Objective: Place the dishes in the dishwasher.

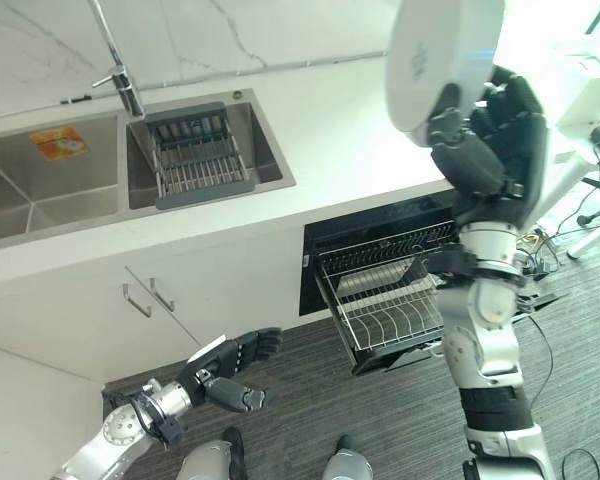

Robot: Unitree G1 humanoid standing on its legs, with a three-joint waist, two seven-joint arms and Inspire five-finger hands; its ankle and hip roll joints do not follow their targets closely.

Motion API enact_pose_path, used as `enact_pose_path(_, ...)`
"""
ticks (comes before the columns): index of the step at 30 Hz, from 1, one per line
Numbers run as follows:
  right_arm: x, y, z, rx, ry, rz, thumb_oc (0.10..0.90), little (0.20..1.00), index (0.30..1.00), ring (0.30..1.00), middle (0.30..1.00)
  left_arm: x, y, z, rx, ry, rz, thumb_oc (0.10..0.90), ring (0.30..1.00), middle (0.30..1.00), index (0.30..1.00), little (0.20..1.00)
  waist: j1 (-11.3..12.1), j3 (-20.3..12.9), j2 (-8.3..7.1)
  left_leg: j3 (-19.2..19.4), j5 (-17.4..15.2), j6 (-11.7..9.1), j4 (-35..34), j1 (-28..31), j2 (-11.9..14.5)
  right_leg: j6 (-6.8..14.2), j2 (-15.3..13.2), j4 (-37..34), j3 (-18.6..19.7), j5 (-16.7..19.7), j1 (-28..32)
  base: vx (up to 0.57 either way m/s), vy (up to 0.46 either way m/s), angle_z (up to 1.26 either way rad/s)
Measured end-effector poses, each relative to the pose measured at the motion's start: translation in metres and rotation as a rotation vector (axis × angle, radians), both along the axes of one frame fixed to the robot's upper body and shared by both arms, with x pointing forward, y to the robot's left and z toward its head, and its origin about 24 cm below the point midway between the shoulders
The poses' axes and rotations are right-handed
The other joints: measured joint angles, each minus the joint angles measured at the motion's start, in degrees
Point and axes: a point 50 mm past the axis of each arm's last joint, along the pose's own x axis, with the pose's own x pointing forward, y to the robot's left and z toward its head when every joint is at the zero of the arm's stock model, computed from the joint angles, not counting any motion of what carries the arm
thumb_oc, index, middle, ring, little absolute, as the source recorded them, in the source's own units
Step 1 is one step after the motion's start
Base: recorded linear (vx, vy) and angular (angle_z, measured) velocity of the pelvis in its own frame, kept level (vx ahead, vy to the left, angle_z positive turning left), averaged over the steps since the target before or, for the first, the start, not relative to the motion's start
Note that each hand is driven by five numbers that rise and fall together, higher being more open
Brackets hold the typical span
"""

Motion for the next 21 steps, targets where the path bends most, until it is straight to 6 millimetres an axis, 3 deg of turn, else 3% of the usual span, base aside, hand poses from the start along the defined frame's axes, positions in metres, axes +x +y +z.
enact_pose_path(3,-0.005,-0.009,-0.008,-0.008,0.033,-0.06,0.4,0.3,0.3,0.3,0.3,-0.016,0.015,-0.026,0.099,0.099,0.063,0.8,0.9,0.9,0.9,0.9,-1.71,-2.27,0.13,0.48,1.01,-1.08,-1.04,0.29,0.76,-0.71,1.04,1.01,0.88,-0.74,-1.29,0.04,-0.107,-0.13)
enact_pose_path(6,-0.017,-0.02,-0.012,-0.148,0.072,-0.181,0.4,0.3,0.3,0.3,0.3,-0.032,0.036,-0.055,0.232,0.199,0.166,0.8,0.9,0.9,0.9,0.9,-3.85,-2.8,0.65,1.86,2.42,-1.71,-3.04,1.0,1.39,-1.04,1.86,1.91,2.2,-0.93,-2.81,0.02,-0.085,-0.25)
enact_pose_path(8,-0.023,-0.024,-0.02,-0.166,0.117,-0.199,0.4,0.3,0.3,0.3,0.3,-0.042,0.044,-0.066,0.253,0.26,0.234,0.8,0.9,0.9,0.9,0.9,-4.33,-2.83,0.69,3.07,2.83,-1.94,-3.9,1.59,1.85,-1.32,2.23,2.21,2.89,-0.75,-3.62,0.03,-0.071,-0.25)
enact_pose_path(10,-0.028,-0.027,-0.035,-0.207,0.188,-0.225,0.4,0.3,0.3,0.3,0.3,-0.057,0.046,-0.081,0.136,0.368,0.374,0.8,0.9,0.9,0.9,0.9,-5.04,-3.12,0.73,3.19,2.97,-2.08,-4.47,1.92,2.03,-1.45,2.47,2.14,2.9,-0.94,-3.59,-0.02,-0.103,-0.09)
enact_pose_path(13,-0.038,-0.037,-0.061,-0.314,0.334,-0.255,0.4,0.3,0.3,0.3,0.3,-0.079,0.046,-0.11,-0.079,0.528,0.747,0.8,0.9,0.9,0.9,0.9,-5.1,-3.79,0.24,2.99,3.01,-2.09,-4.74,1.79,2.17,-1.96,2.38,2.95,2.93,-1.75,-3.93,-0.01,-0.07,0.04)
enact_pose_path(14,-0.037,-0.039,-0.071,-0.344,0.407,-0.25,0.4,0.3,0.3,0.3,0.3,-0.09,0.049,-0.115,-0.053,0.571,0.754,0.8,0.9,0.9,0.9,0.9,-5.0,-3.98,-0.14,2.93,3.09,-1.89,-4.96,1.67,2.37,-2.04,2.52,3.52,2.81,-2.03,-4.35,-0.04,-0.044,0.11)
enact_pose_path(18,-0.034,-0.052,-0.098,-0.439,0.575,-0.287,0.4,0.3,0.3,0.3,0.3,-0.102,0.059,-0.118,-0.028,0.607,0.778,0.8,0.9,0.9,0.9,0.9,-3.16,-4.4,-0.07,2.73,4.15,-2.1,-5.93,0.92,2.41,-2.32,2.63,4.48,2.35,-2.29,-5.17,-0.03,-0.04,0.09)
enact_pose_path(21,-0.028,-0.062,-0.139,-0.552,0.793,-0.293,0.4,0.3,0.3,0.3,0.3,-0.113,0.065,-0.122,0.039,0.654,0.761,0.8,0.9,0.9,0.9,0.9,-1.78,-5.76,-0.6,2.64,4.4,-1.77,-5.93,0.82,2.24,-2.35,2.0,4.79,1.58,-2.33,-5.07,0.01,-0.006,0.13)
